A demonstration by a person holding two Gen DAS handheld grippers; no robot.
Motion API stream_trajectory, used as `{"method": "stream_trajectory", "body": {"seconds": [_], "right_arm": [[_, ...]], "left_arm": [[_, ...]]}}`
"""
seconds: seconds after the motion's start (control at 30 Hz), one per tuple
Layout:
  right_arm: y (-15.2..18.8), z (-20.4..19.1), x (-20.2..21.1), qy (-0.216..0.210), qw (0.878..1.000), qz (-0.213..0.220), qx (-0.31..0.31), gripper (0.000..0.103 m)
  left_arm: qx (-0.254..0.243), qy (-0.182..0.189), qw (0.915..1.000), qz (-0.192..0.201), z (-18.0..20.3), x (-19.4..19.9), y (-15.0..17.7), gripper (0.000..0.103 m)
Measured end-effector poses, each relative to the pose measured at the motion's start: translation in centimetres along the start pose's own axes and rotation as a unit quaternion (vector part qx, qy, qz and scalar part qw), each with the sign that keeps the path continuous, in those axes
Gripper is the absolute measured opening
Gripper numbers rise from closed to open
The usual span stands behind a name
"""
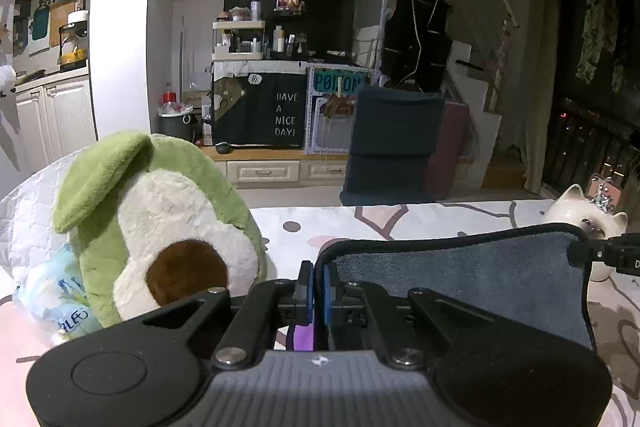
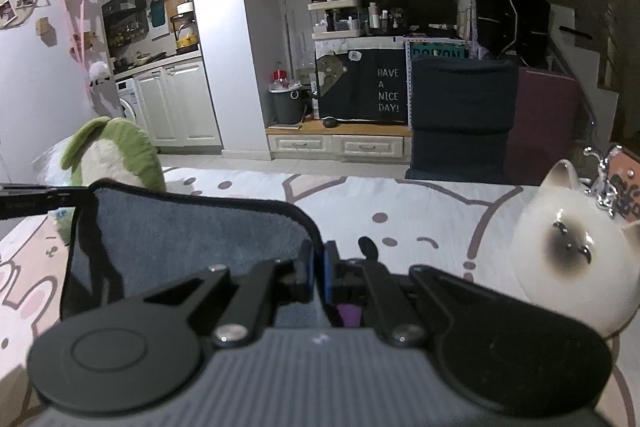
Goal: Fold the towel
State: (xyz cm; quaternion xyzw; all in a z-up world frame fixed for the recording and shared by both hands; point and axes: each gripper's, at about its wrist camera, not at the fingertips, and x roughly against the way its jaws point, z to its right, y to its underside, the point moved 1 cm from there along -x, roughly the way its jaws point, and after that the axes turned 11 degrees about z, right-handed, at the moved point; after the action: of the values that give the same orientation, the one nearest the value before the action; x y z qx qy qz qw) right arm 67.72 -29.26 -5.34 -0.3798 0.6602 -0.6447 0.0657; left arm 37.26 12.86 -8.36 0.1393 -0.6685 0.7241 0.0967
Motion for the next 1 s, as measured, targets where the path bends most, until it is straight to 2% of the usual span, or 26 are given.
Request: {"method": "stream_trajectory", "body": {"seconds": [0.23,0.53,1.0], "right_arm": [[-0.6,0.0,-1.8,-0.002,1.0,-0.01,0.009,0.006],[-1.2,0.1,-4.4,0.013,0.999,-0.036,0.028,0.006],[-0.8,0.8,-9.0,0.033,0.993,-0.115,0.003,0.006]], "left_arm": [[0.002,-0.006,1.0,-0.004,-0.6,-1.8,0.0,0.006],[0.0,-0.008,0.9996,-0.029,-1.1,-4.7,0.0,0.006],[-0.021,-0.019,0.9936,-0.109,-0.9,-9.9,0.5,0.006]]}}
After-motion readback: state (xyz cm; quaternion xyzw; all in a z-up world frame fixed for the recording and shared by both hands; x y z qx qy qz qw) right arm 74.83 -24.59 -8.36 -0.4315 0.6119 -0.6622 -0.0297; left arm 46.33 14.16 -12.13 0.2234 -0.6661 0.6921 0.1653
